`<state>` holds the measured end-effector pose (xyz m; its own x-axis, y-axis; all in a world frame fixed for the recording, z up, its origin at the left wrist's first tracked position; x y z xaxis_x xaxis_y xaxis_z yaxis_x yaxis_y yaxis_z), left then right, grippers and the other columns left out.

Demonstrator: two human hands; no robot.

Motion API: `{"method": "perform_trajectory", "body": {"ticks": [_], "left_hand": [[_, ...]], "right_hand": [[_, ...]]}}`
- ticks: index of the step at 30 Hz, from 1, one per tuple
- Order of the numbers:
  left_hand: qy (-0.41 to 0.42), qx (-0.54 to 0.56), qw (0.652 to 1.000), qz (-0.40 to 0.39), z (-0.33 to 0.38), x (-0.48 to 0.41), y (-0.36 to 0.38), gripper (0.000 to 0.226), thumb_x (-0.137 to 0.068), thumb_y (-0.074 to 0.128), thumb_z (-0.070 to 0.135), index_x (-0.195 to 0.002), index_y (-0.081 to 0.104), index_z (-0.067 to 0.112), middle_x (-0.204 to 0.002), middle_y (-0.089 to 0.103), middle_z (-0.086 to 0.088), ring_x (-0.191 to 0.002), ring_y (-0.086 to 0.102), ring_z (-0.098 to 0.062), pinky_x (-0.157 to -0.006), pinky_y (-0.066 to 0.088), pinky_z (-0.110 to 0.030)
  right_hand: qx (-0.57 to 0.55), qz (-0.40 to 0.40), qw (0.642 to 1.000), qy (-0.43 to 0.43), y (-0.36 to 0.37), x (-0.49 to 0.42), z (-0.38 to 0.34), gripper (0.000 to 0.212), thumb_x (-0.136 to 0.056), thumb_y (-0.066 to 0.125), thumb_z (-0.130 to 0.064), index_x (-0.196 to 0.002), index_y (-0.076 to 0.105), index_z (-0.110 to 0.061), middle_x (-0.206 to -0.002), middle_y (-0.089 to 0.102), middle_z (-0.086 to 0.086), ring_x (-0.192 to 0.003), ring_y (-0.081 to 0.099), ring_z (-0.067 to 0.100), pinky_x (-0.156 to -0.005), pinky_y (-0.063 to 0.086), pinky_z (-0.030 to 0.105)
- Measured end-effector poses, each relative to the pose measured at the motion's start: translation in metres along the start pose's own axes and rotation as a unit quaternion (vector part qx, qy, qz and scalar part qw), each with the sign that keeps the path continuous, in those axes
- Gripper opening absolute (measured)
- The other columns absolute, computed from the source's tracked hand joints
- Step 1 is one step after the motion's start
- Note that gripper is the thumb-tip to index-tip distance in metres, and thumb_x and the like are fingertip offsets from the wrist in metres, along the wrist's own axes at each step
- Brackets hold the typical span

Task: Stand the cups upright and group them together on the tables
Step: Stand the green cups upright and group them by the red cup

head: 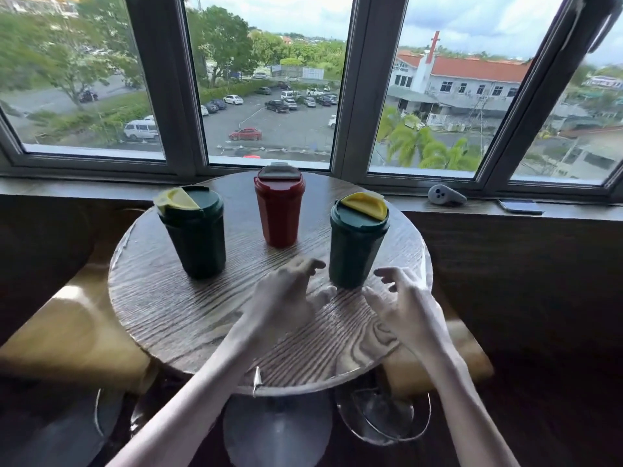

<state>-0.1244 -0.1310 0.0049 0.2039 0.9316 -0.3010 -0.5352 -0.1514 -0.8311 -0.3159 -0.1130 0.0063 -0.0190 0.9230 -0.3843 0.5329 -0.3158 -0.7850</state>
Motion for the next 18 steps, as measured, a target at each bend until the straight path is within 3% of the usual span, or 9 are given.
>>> {"method": "perform_trajectory", "body": {"ticks": [3,5,8,11,15,18], "left_hand": [[-0.001,-0.056,0.998,0.035,0.007,0.009,-0.002,0.053,-0.083,0.052,0.06,-0.127,0.048,0.031,-0.12,0.06,0.007,-0.099,0.062,-0.017,-0.081,0.053,-0.04],[-0.004,-0.078,0.994,0.081,0.007,0.013,-0.008,0.054,-0.084,0.053,0.059,-0.127,0.05,0.026,-0.117,0.063,0.003,-0.095,0.064,-0.017,-0.077,0.054,-0.034],[-0.049,-0.078,0.986,0.137,-0.005,0.023,-0.022,0.048,-0.085,0.057,0.052,-0.121,0.056,0.02,-0.112,0.065,-0.003,-0.088,0.065,-0.019,-0.072,0.053,-0.032],[-0.126,-0.091,0.961,0.229,-0.029,0.041,-0.041,0.04,-0.08,0.066,0.044,-0.11,0.059,0.018,-0.109,0.063,-0.008,-0.096,0.061,-0.025,-0.079,0.049,-0.039],[-0.253,-0.008,0.908,0.335,-0.069,0.07,-0.06,0.05,-0.076,0.072,0.037,-0.113,0.05,0.011,-0.112,0.052,-0.014,-0.106,0.048,-0.028,-0.085,0.046,-0.043],[-0.323,0.103,0.875,0.346,-0.096,0.074,-0.063,0.073,-0.075,0.074,0.04,-0.129,0.034,0.012,-0.13,0.039,-0.018,-0.121,0.038,-0.032,-0.097,0.039,-0.043]], "right_hand": [[0.046,-0.001,0.999,-0.011,-0.008,0.0,-0.001,0.047,-0.083,0.058,-0.053,-0.118,0.055,-0.022,-0.116,0.061,-0.001,-0.104,0.059,0.016,-0.077,0.054,0.035],[0.044,-0.009,0.999,-0.008,-0.009,-0.007,0.0,0.053,-0.082,0.058,-0.055,-0.123,0.051,-0.022,-0.119,0.06,-0.001,-0.109,0.058,0.016,-0.079,0.052,0.034],[-0.022,-0.04,0.999,0.007,-0.003,-0.021,0.004,0.068,-0.078,0.062,-0.056,-0.133,0.04,-0.021,-0.128,0.056,0.001,-0.115,0.054,0.017,-0.082,0.048,0.034],[-0.086,-0.06,0.994,0.012,0.01,-0.034,0.008,0.081,-0.074,0.068,-0.056,-0.138,0.032,-0.021,-0.133,0.051,0.002,-0.118,0.052,0.018,-0.087,0.047,0.034],[-0.186,-0.078,0.979,0.023,0.031,-0.042,0.014,0.09,-0.064,0.073,-0.057,-0.136,0.03,-0.027,-0.129,0.052,0.0,-0.113,0.055,0.017,-0.088,0.052,0.043],[-0.24,-0.083,0.967,0.027,0.039,-0.046,0.013,0.087,-0.066,0.077,-0.048,-0.135,0.029,-0.027,-0.127,0.054,-0.001,-0.109,0.058,0.014,-0.085,0.051,0.038]]}}
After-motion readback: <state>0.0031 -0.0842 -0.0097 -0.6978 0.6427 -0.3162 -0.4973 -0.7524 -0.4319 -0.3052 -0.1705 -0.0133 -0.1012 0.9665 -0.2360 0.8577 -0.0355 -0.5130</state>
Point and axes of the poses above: each hand's wrist, its own x-axis away from the middle knuckle, its own y-axis out of the palm, z = x × y, the point moved 8 cm from there along -x, towards the middle knuckle
